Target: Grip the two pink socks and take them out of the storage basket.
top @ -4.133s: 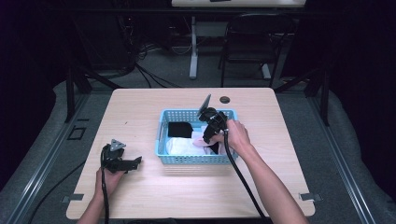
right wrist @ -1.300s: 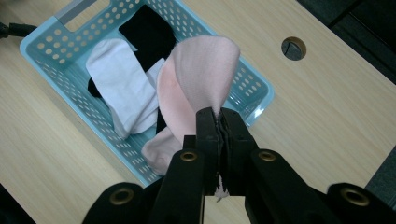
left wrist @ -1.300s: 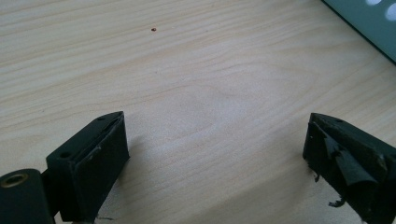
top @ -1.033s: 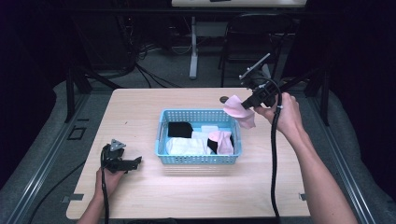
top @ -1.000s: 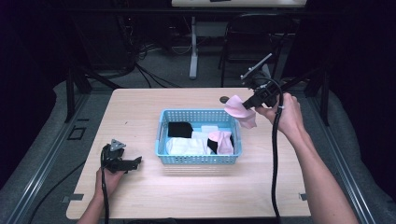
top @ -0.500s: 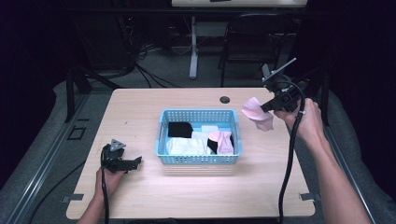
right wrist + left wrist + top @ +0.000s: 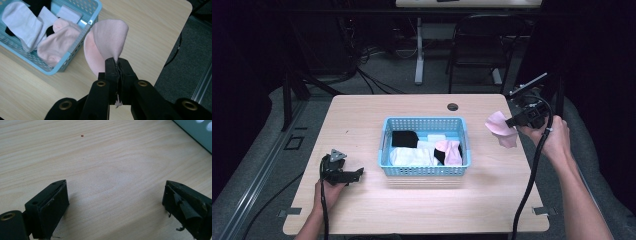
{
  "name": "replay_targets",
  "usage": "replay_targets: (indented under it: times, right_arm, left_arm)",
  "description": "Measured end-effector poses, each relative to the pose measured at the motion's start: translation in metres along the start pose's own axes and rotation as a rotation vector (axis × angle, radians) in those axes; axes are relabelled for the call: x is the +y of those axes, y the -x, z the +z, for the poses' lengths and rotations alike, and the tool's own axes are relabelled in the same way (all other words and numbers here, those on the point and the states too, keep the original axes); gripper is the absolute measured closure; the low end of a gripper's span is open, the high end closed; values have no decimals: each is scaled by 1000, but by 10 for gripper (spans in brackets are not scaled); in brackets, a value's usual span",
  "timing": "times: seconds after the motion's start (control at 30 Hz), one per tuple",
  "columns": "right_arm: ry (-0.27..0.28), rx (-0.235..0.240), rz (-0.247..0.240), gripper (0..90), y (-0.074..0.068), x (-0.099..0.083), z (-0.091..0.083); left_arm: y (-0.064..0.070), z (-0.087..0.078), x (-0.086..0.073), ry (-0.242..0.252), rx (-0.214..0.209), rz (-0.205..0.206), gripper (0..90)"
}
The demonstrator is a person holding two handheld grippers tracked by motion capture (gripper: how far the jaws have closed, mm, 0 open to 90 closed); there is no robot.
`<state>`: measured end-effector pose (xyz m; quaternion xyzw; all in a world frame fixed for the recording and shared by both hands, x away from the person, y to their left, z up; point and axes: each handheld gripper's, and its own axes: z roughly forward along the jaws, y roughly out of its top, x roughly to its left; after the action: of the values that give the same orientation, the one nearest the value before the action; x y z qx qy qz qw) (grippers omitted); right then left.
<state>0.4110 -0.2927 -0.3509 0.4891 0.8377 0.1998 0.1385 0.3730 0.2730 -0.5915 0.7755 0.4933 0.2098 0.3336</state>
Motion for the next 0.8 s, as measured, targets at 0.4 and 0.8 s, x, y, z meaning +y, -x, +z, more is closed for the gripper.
replay_targets:
  times: [0.4, 0.8]
  right_arm:
    - [-30, 24, 70, 875, 15, -25, 24]
    - [-145, 79, 126, 873, 25, -52, 87]
  left_arm:
    - [0, 0, 0, 0, 0, 0, 65]
    - [0, 0, 0, -5, -2, 1, 65]
